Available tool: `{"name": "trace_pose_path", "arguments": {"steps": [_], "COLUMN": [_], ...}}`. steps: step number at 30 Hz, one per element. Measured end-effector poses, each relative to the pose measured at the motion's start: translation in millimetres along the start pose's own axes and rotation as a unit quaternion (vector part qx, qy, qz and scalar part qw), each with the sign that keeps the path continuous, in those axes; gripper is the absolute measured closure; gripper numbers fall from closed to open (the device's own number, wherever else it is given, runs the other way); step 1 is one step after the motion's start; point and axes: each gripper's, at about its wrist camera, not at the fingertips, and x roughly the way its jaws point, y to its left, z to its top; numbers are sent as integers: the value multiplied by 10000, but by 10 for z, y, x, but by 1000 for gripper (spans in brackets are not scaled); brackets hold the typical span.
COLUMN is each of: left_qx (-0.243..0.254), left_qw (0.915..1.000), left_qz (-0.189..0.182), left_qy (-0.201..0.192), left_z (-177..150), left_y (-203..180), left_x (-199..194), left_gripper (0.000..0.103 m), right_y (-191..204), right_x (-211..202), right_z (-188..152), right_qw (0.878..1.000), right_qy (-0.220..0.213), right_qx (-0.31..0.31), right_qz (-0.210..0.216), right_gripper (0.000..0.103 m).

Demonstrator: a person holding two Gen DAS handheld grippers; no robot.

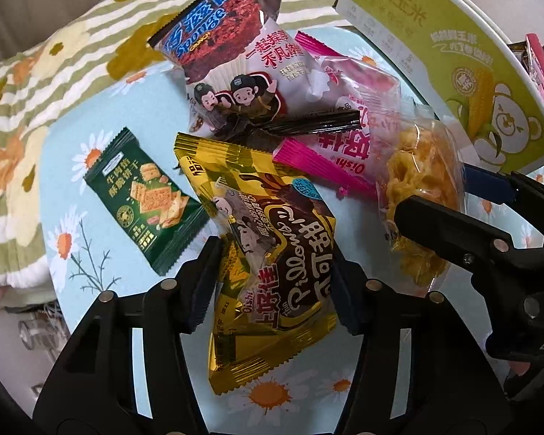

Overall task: Organize snacks
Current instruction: 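Grasp the gold Pillow packet with the left tool while the right tool grasps the waffle, then carry the gold packet and waffle into the box and open both tools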

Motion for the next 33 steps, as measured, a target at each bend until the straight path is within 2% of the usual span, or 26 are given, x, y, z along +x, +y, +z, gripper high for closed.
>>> {"name": "trace_pose_path", "arguments": {"steps": [10, 19, 24, 33], "left_qx": [-413, -417, -531, -567], "left_qw": [9988, 9950, 9894, 9795], "left_qz": [77, 370, 548, 390], "left_qy": [-237, -833, -1233, -1894], "left_z": [-70, 81, 294, 917], "left_y": [75, -109, -299, -864], "left_x": [-393, -1044, -1377, -1770], "left_gripper": [52, 52, 52, 52], "right_y": [116, 134, -115, -829], "right_x": [-271, -952, -1371, -1915], "right_z": [112, 387, 617, 1041], "right_qw": [9992, 9941, 9907, 9874], "right_qy": [-190, -763, -1019, -1365], "right_qx": [-253, -549, -595, -682], "right_qz": [246, 536, 674, 415], "right_gripper": [33, 33, 33, 33]}}
